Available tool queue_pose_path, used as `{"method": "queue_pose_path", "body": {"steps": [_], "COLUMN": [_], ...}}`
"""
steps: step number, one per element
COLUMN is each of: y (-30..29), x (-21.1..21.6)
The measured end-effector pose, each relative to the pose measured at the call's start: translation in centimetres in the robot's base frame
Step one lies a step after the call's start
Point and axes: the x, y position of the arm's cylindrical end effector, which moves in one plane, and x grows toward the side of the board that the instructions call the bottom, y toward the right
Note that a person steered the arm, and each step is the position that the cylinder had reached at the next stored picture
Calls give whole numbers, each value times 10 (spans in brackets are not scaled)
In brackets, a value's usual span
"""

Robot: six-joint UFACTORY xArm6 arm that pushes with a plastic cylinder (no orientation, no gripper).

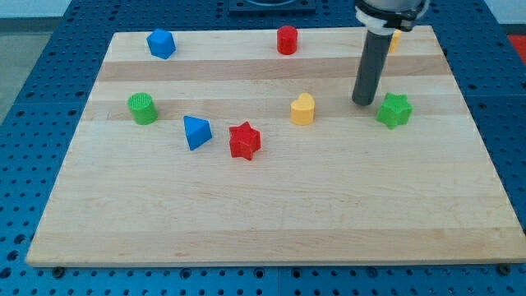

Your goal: Push the green star right a bit

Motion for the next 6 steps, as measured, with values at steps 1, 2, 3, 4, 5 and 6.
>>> {"method": "queue_pose_path", "body": {"steps": [1, 2, 3, 4, 5, 6], "y": [-10, -10, -10, -10, -4, 8], "x": [6, 21, 26, 27, 27, 27]}}
